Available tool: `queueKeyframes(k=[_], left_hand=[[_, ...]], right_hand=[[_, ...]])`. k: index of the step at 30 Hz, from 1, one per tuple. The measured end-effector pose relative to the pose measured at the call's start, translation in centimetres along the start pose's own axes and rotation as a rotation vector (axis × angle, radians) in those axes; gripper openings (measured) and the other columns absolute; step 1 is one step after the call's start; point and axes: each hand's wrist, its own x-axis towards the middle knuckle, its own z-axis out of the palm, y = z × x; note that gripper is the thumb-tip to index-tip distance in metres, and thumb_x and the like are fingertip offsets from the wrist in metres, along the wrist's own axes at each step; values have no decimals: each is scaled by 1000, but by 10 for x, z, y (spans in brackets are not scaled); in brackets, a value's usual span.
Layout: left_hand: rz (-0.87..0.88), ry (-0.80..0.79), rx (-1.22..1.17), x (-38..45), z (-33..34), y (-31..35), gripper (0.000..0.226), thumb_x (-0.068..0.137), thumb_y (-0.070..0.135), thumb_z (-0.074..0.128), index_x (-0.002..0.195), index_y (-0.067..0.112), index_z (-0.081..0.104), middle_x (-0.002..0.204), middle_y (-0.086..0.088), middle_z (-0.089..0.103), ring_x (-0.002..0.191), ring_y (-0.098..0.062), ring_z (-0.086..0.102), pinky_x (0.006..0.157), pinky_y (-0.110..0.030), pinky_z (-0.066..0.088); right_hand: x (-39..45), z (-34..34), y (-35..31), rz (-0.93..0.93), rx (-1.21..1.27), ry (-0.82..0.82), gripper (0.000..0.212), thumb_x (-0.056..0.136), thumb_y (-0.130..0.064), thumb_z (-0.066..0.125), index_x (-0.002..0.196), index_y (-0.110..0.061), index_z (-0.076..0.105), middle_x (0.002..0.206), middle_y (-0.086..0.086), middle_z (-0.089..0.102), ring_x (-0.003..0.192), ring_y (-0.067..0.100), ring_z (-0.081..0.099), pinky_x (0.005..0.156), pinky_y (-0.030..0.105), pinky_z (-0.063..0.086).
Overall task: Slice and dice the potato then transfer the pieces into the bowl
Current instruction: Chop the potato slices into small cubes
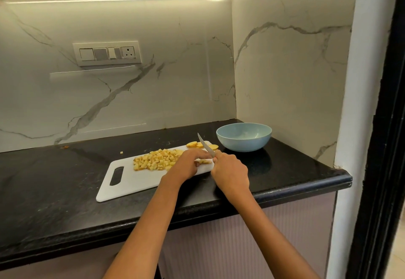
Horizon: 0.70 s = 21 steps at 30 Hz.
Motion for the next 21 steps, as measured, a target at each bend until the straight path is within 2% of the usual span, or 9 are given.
queueKeyframes(k=[4, 9, 13, 15, 17, 19, 21], left_hand=[[-2, -13, -19, -2, -1, 1, 33, 87, -3, 55, 116, 10, 66, 122, -7, 63, 114, -20, 55, 87, -15, 38], [-52, -10, 98, 2, 2, -8, 43, 87, -9, 51, 118, 18, 65, 117, -10, 65, 100, -19, 61, 85, -22, 46], [-81, 7, 39, 0, 4, -9, 37, 93, 0, 49, 127, 11, 58, 121, -10, 62, 101, -15, 60, 80, -11, 43], [-105, 29, -35, -2, 4, -9, 36, 95, 4, 48, 130, 9, 54, 125, -8, 59, 101, -10, 56, 78, -5, 40], [-125, 48, -53, -2, 4, -12, 38, 93, 6, 52, 130, 9, 53, 128, -8, 57, 105, -10, 54, 83, -10, 38], [-179, 82, -56, -2, 2, -15, 40, 89, 8, 59, 128, 10, 55, 126, -9, 58, 109, -16, 54, 90, -21, 39], [-209, 108, -79, 0, 1, -18, 35, 86, 8, 63, 121, 10, 61, 122, -8, 60, 108, -18, 54, 90, -23, 39]], right_hand=[[1, 0, -1, 14, -11, 9, 22, 98, -21, 42, 116, -14, 54, 100, 5, 62, 74, 12, 52, 62, 24, 38], [-1, -3, -4, 14, -19, -18, 26, 98, -21, 43, 121, -16, 53, 103, 5, 63, 81, 15, 59, 63, 23, 40], [-5, -6, -7, 10, -54, -31, 27, 98, -20, 43, 124, -16, 52, 100, 5, 63, 74, 12, 54, 62, 22, 40], [-7, -8, -8, 5, -82, -40, 29, 98, -20, 44, 126, -15, 50, 101, 5, 63, 77, 13, 57, 64, 22, 42], [-12, -10, -9, 5, -134, -68, 30, 97, -20, 46, 126, -14, 48, 103, 6, 62, 85, 15, 61, 67, 23, 44], [-17, -12, -10, 32, -166, -82, 29, 96, -19, 48, 124, -12, 47, 104, 6, 62, 88, 15, 62, 70, 24, 47], [-23, -14, -10, 63, -184, -76, 28, 96, -18, 48, 123, -11, 48, 106, 7, 63, 89, 16, 64, 74, 25, 50]])
